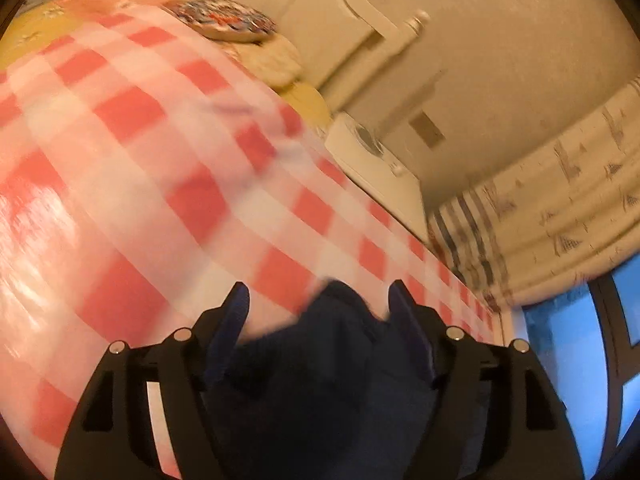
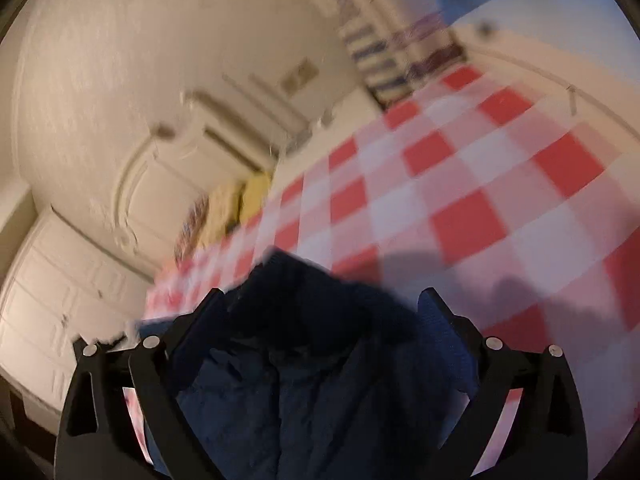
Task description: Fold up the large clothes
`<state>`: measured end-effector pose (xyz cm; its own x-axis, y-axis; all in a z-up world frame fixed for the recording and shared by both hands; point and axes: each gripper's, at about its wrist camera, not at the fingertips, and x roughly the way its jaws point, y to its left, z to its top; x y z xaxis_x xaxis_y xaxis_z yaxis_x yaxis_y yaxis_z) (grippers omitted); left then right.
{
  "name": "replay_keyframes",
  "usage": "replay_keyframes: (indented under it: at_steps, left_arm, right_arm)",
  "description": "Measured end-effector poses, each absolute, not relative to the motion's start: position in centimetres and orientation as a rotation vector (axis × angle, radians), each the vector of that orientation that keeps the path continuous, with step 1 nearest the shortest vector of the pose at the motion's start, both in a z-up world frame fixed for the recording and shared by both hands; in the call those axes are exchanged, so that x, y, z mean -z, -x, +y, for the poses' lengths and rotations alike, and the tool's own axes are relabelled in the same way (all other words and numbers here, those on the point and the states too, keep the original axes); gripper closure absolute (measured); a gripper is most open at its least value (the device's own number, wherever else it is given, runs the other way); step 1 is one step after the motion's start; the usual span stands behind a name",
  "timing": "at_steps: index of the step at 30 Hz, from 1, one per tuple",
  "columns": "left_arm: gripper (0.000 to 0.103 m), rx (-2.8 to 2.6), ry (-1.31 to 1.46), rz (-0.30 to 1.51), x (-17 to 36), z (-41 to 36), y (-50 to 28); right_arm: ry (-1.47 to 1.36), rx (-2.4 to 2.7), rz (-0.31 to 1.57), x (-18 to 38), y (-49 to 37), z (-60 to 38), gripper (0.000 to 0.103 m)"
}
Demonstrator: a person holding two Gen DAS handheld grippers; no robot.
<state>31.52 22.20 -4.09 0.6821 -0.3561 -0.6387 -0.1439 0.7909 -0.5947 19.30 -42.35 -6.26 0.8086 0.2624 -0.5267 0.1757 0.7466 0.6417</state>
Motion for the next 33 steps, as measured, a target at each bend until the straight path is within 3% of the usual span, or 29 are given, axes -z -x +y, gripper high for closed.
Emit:
replay_keyframes:
  at_steps: [7, 13, 14, 15, 16, 17, 18, 20, 24, 27, 33]
  left_arm:
    - [0.02, 0.359, 0.354, 0.904, 5.0, 17.7, -32.3]
    - [0.02, 0.422, 0.271, 0.993, 7.5, 13.3, -34.0]
    - [0.023, 0.429, 0.261, 1.004, 7.8, 12.7, -34.3]
    - [0.032, 0.419, 0.243, 1.005, 7.9, 12.4, -34.2]
    - [0.068, 0.392, 0.222, 1.001, 8.2, 12.1, -34.5]
    - [0.09, 0.363, 0.21, 0.992, 8.0, 12.3, -34.1]
    - [0.092, 0.369, 0.236, 0.953, 7.3, 12.9, -33.3]
    - [0.096, 0.361, 0.245, 0.868, 5.5, 13.9, -31.6]
    - [0.096, 0.389, 0.302, 0.757, 0.7, 15.8, -29.2]
    - [0.096, 0.358, 0.272, 0.742, -1.7, 14.6, -29.8]
    - [0.095, 0.222, 0.281, 0.863, 3.5, 12.7, -35.7]
  right_arm:
    - [-0.41, -0.149, 0.789, 5.4, -22.1, -39.7, 0.008]
    - [-0.194, -0.22, 0.934, 7.3, -25.7, -35.7, 0.009]
    - [-0.194, -0.229, 0.944, 7.6, -26.2, -35.6, 0.009]
    - [-0.215, -0.248, 0.952, 8.0, -26.6, -35.6, 0.019]
    - [-0.219, -0.261, 0.947, 8.0, -26.5, -35.5, 0.035]
    - [-0.186, -0.24, 0.916, 7.6, -26.1, -35.3, 0.048]
    - [-0.161, -0.206, 0.882, 6.9, -25.2, -35.1, 0.073]
    - [-0.16, -0.185, 0.781, 4.7, -22.7, -35.0, 0.084]
    - [-0.202, -0.151, 0.612, -1.0, -17.9, -35.8, 0.088]
    - [-0.206, -0.109, 0.613, -3.3, -18.3, -35.6, 0.088]
    - [-0.281, 0.028, 0.775, 3.0, -24.5, -36.8, 0.088]
